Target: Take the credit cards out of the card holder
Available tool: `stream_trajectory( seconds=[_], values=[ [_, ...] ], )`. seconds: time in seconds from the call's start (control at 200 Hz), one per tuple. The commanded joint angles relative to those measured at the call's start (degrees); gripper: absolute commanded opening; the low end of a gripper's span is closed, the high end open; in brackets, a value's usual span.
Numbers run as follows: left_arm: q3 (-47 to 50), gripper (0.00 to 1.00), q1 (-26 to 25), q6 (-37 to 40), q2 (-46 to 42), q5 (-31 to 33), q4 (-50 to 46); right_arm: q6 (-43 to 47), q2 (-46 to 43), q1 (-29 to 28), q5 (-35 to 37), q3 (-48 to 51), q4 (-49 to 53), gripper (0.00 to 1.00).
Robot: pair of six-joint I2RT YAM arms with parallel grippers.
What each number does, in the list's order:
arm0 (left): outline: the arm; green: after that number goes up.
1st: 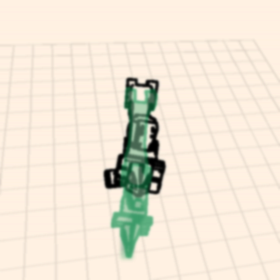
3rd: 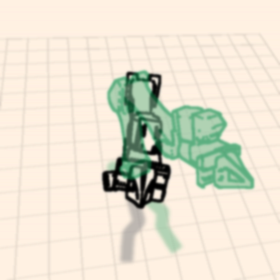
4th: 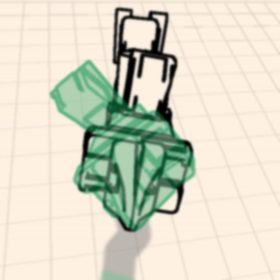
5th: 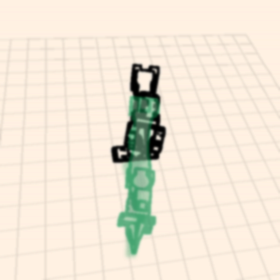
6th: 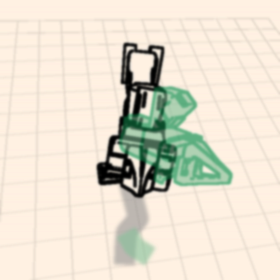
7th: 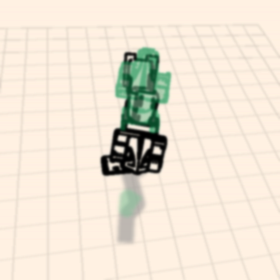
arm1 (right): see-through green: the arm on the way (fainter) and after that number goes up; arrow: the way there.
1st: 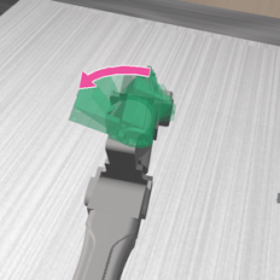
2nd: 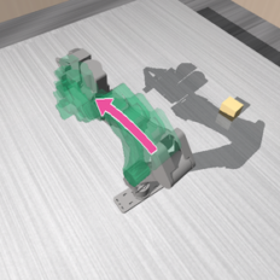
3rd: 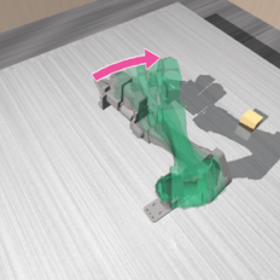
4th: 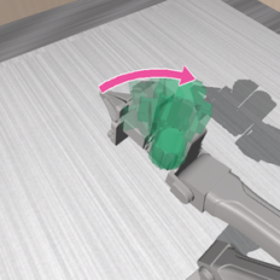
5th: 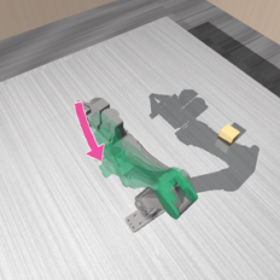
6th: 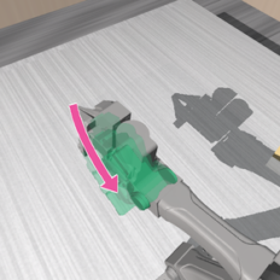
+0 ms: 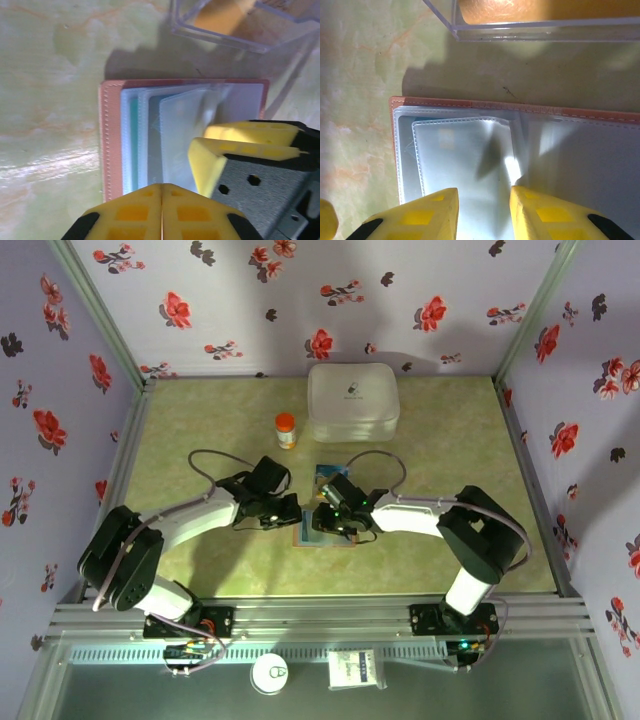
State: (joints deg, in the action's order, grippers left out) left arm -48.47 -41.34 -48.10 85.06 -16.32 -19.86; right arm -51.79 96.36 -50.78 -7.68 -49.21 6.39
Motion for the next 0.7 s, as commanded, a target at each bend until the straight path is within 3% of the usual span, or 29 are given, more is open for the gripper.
stream_trajectory(
  seconds=[0.0, 0.695],
  values=[
    [-1.7, 0.08, -1.1, -2.1, 0.7, -1.6, 1.5, -2.1, -1.1, -0.3, -0.5, 1.9, -1.6, 0.33],
    [0.0, 0.22, -3.0, -6.5, 4.4, 1.0, 5.5, -8.8, -2.5, 3.8, -6.2, 10.4, -15.9, 0.28]
  ],
)
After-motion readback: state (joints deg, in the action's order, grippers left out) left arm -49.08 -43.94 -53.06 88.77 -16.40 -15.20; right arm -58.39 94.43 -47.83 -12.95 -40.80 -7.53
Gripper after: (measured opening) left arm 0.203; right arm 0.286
